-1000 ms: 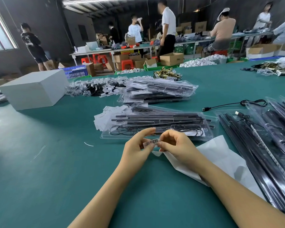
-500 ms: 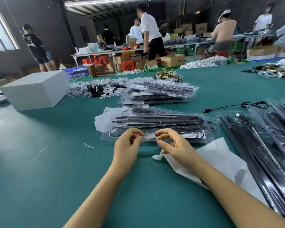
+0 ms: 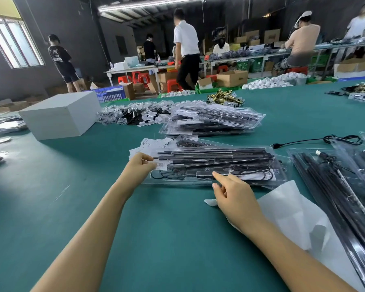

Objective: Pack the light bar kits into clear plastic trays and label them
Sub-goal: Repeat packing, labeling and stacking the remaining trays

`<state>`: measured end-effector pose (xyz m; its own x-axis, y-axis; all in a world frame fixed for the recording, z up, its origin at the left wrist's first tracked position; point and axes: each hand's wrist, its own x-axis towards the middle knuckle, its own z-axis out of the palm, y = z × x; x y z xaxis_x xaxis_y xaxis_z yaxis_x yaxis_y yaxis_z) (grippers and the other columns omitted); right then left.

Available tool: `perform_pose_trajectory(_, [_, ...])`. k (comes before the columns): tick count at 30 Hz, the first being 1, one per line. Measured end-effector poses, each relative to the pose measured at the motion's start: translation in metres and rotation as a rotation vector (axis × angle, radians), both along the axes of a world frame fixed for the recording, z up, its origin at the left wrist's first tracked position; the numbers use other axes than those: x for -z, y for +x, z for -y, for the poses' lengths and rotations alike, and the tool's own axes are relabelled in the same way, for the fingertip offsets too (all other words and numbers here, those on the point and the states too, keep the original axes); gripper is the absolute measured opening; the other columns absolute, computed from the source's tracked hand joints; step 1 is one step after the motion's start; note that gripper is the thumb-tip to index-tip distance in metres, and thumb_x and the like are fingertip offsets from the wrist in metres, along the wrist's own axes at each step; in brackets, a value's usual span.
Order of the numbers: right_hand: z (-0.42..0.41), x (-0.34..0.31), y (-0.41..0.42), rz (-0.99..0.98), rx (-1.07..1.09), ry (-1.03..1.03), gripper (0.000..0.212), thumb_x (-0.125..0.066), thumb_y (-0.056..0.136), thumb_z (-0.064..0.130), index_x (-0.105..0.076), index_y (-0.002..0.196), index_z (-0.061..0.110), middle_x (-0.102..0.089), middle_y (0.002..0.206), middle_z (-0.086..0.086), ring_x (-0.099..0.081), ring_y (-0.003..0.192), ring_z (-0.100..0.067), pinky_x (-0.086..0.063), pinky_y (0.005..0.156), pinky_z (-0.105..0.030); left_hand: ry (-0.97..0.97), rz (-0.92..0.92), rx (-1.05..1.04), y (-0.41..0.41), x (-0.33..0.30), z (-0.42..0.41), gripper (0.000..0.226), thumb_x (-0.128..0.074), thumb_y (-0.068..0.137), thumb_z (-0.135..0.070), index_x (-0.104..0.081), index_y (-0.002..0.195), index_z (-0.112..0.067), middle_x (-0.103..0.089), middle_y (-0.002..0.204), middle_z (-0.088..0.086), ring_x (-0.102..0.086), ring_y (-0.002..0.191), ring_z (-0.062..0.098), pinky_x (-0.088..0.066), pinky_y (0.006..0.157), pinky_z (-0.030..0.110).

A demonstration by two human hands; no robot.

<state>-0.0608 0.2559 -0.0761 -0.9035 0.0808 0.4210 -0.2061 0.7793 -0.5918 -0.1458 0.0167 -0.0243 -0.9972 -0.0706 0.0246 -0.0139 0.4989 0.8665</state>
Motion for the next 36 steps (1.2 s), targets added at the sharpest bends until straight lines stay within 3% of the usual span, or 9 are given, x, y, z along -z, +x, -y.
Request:
perform_pose_trajectory(5, [-0.004, 0.000, 0.000, 0.015, 0.036, -0.033, 0.039, -0.049, 0.097, 0.026, -0.054, 0.135, 0.022, -0.038, 0.074, 0.015, -0.043, 0.075, -0.008, -0.029, 0.066, -0.022, 0.034, -0.003, 0.047, 0.002, -0.001, -0.014, 0.010, -0.068, 0.087, -0.021, -0.066, 0.089, -0.011, -0.064, 0.088, 0.004, -0.053, 0.079, 0.015, -0.041, 0.070, 0.024])
perform_pose_trajectory(9, [-0.004, 0.000, 0.000, 0.011, 0.029, -0.067, 0.038, -0.051, 0.095, 0.024, -0.057, 0.133, 0.023, -0.048, 0.079, 0.010, -0.046, 0.072, -0.008, -0.034, 0.068, -0.024, 0.081, -0.019, 0.062, 0.006, 0.005, -0.031, 0.010, -0.068, 0.086, -0.021, -0.065, 0.081, -0.014, -0.054, 0.076, 0.001, -0.045, 0.070, 0.015, -0.036, 0.069, 0.028])
perform_pose_trajectory(11, [-0.004, 0.000, -0.001, 0.004, 0.028, -0.078, 0.037, -0.052, 0.095, 0.022, -0.058, 0.131, 0.023, -0.050, 0.080, 0.010, -0.046, 0.069, -0.006, -0.033, 0.066, -0.023, 0.064, -0.042, 0.035, 0.007, 0.009, -0.034, 0.016, -0.070, 0.080, -0.031, -0.065, 0.081, -0.016, -0.050, 0.071, -0.001, -0.043, 0.068, 0.016, -0.033, 0.076, 0.034])
perform_pose_trajectory(15, [-0.004, 0.001, -0.002, -0.001, 0.019, -0.069, 0.037, -0.052, 0.094, 0.021, -0.059, 0.130, 0.023, -0.054, 0.087, 0.009, -0.047, 0.071, -0.006, -0.032, 0.067, -0.020, 0.019, -0.058, 0.004, 0.007, 0.018, -0.037, 0.033, -0.055, 0.069, -0.047, -0.065, 0.082, -0.018, -0.041, 0.062, -0.006, -0.040, 0.068, 0.019, -0.029, 0.080, 0.038])
perform_pose_trajectory(21, [-0.007, 0.001, -0.003, 0.009, 0.018, -0.084, 0.036, -0.052, 0.093, 0.019, -0.060, 0.128, 0.023, -0.059, 0.088, 0.005, -0.051, 0.070, -0.007, -0.041, 0.070, -0.024, -0.153, -0.107, -0.094, 0.002, 0.024, -0.041, 0.014, -0.059, 0.089, -0.034, -0.062, 0.081, -0.023, -0.043, 0.059, -0.009, -0.045, 0.066, 0.012, -0.019, 0.081, 0.033])
perform_pose_trajectory(26, [-0.006, 0.001, -0.003, 0.014, 0.024, -0.081, 0.036, -0.052, 0.093, 0.017, -0.061, 0.128, 0.023, -0.060, 0.089, 0.002, -0.052, 0.071, -0.010, -0.044, 0.071, -0.027, -0.115, -0.120, -0.098, 0.000, 0.028, -0.040, 0.014, -0.058, 0.090, -0.032, -0.064, 0.084, -0.021, -0.041, 0.058, -0.009, -0.043, 0.065, 0.013, -0.027, 0.080, 0.035])
perform_pose_trajectory(30, [-0.005, 0.002, -0.003, 0.013, 0.019, -0.096, 0.036, -0.052, 0.093, 0.016, -0.061, 0.127, 0.022, -0.058, 0.086, 0.006, -0.049, 0.069, -0.006, -0.040, 0.069, -0.024, -0.154, -0.127, -0.096, -0.001, 0.029, -0.040, 0.013, -0.058, 0.091, -0.032, -0.063, 0.085, -0.023, -0.040, 0.059, -0.008, -0.043, 0.065, 0.011, -0.023, 0.080, 0.033])
perform_pose_trajectory(36, [-0.005, 0.004, -0.004, 0.016, 0.022, -0.106, 0.036, -0.052, 0.093, 0.016, -0.062, 0.127, 0.022, -0.059, 0.086, 0.006, -0.049, 0.067, -0.002, -0.038, 0.068, -0.023, -0.250, -0.141, -0.099, -0.002, 0.032, -0.040, 0.014, -0.056, 0.091, -0.035, -0.058, 0.080, -0.028, -0.044, 0.064, -0.009, -0.050, 0.086, 0.019, -0.023, 0.085, 0.034])
